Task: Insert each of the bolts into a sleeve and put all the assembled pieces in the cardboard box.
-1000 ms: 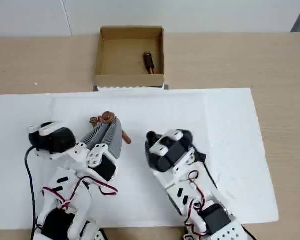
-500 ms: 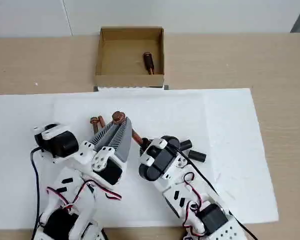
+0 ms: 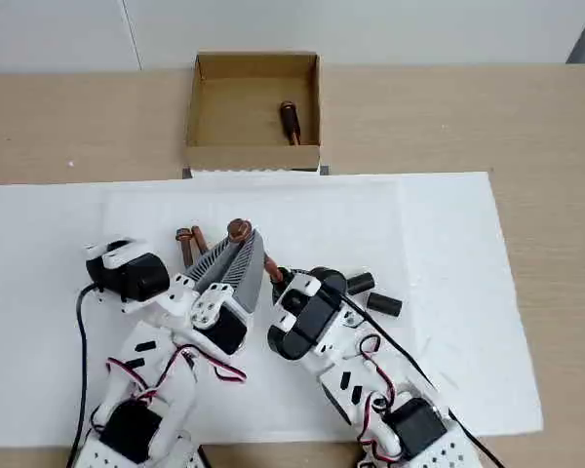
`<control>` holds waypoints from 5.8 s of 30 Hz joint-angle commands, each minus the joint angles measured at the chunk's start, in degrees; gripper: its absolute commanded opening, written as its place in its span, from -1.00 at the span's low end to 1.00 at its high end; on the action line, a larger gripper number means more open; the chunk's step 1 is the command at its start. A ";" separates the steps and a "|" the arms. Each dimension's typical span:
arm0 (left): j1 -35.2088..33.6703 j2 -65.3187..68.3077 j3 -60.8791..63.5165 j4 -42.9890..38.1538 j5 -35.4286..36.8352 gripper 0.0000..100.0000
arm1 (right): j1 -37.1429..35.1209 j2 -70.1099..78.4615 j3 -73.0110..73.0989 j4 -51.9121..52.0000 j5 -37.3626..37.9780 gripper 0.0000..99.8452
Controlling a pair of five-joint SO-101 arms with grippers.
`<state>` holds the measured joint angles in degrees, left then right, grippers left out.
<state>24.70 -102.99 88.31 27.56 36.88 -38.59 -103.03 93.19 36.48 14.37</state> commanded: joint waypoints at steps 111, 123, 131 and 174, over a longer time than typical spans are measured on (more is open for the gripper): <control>-26.90 -0.79 5.32 32.18 -26.46 -0.99 | 15.60 146.59 -134.15 -8.04 13.27 -0.86; -26.90 -0.79 5.32 32.18 -26.46 -0.99 | 15.52 150.29 -137.49 -7.08 13.27 -0.80; -26.90 -0.79 5.32 32.18 -26.46 -0.99 | 15.78 139.91 -137.93 10.77 10.11 -0.80; -26.90 -0.79 5.32 32.18 -26.46 -0.99 | 14.90 85.58 -95.65 60.62 -2.90 -0.79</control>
<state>-1.93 -103.43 93.85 59.91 10.86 -23.30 -10.99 -10.55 97.23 11.65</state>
